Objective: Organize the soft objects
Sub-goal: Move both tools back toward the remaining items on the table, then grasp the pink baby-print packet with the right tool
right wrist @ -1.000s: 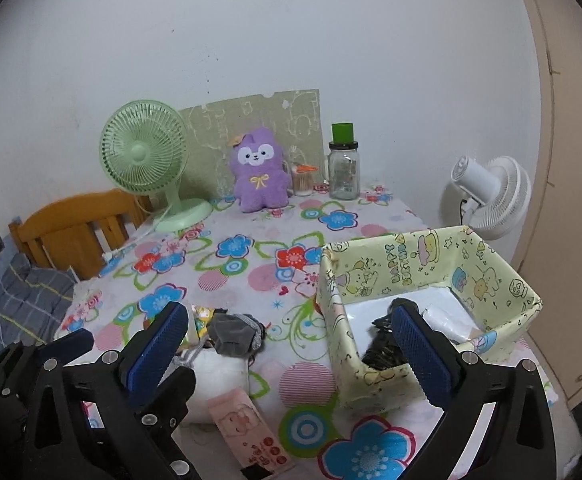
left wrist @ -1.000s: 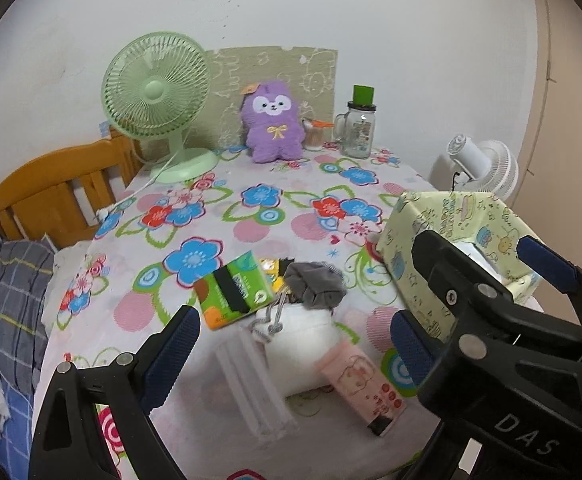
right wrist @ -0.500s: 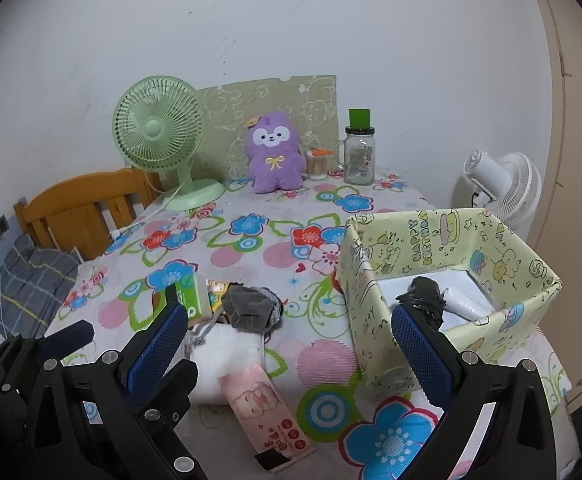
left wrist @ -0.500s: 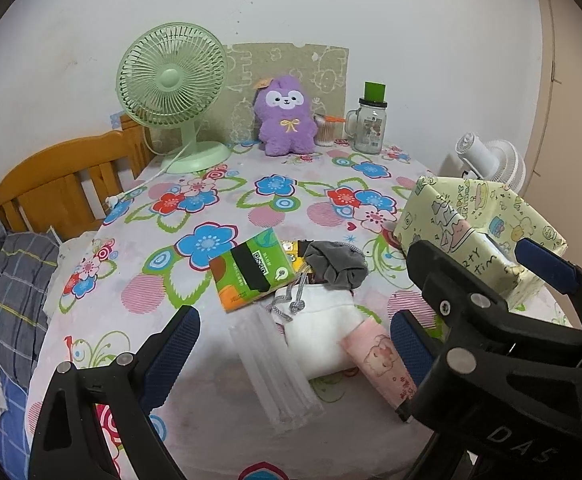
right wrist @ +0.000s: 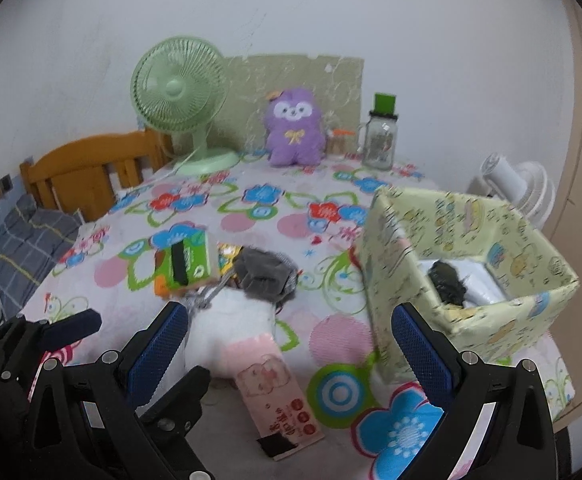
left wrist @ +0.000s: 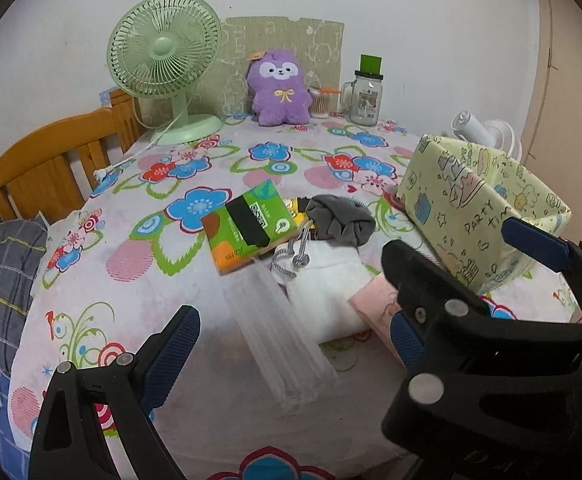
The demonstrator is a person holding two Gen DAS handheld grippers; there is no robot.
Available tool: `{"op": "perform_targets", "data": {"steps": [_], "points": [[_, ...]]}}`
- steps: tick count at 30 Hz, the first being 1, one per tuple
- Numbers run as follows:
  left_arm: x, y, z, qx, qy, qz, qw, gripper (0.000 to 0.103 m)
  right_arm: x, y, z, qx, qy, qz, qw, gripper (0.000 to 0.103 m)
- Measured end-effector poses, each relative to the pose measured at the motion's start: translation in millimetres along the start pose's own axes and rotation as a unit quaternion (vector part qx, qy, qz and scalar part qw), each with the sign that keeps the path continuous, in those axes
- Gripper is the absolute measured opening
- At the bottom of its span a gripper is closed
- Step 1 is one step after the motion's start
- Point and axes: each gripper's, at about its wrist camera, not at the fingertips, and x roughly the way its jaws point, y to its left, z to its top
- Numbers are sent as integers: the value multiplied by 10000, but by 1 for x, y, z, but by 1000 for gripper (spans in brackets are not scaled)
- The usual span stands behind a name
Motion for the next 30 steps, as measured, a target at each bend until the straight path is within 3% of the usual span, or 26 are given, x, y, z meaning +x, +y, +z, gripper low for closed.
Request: {"op": "perform_targets", "data": {"steps": [13, 22, 30], "points": [[25, 2, -17, 23, 225, 58, 9997, 97, 22, 7, -19, -285, 334, 133, 9989, 103], [36, -9, -24, 225, 345, 3, 9992, 97, 42, 6, -28, -231, 883, 378, 9951, 81], [42, -12, -26, 250, 413, -20, 9988, 97, 54, 5, -37, -142, 1254, 720, 9894, 53]]}}
